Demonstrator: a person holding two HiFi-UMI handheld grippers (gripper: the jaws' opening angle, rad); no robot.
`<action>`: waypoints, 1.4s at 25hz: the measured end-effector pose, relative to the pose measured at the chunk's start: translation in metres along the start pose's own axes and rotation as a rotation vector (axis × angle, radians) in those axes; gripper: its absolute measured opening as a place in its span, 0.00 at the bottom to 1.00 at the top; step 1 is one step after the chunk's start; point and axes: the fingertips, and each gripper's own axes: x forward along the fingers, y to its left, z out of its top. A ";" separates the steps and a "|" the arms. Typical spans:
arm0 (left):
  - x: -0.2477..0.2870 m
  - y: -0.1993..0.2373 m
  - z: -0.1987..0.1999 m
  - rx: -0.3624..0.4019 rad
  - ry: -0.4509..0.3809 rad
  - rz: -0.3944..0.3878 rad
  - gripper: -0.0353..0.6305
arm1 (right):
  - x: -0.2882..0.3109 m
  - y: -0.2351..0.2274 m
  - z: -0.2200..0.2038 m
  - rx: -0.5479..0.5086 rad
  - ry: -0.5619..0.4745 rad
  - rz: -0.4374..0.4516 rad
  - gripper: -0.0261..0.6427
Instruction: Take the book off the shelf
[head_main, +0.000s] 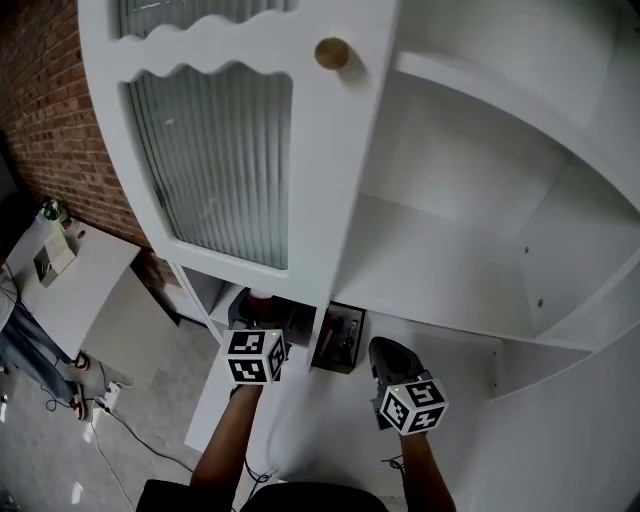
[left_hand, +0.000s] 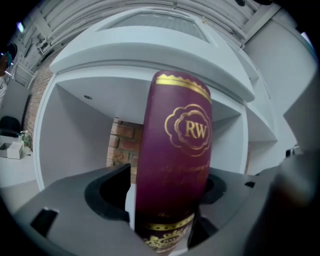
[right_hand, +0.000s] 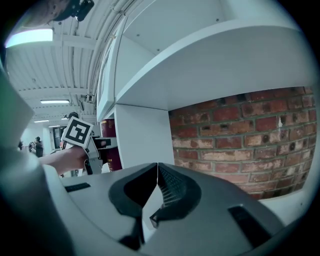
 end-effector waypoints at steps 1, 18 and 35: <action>0.002 0.000 0.000 0.002 0.001 0.000 0.56 | 0.001 -0.002 0.000 0.000 0.002 -0.003 0.07; 0.004 0.004 0.007 0.045 -0.021 0.039 0.43 | 0.006 -0.014 -0.005 0.005 0.021 -0.012 0.07; -0.011 -0.003 0.007 0.066 -0.022 0.047 0.41 | -0.001 -0.006 0.000 0.000 0.007 0.002 0.07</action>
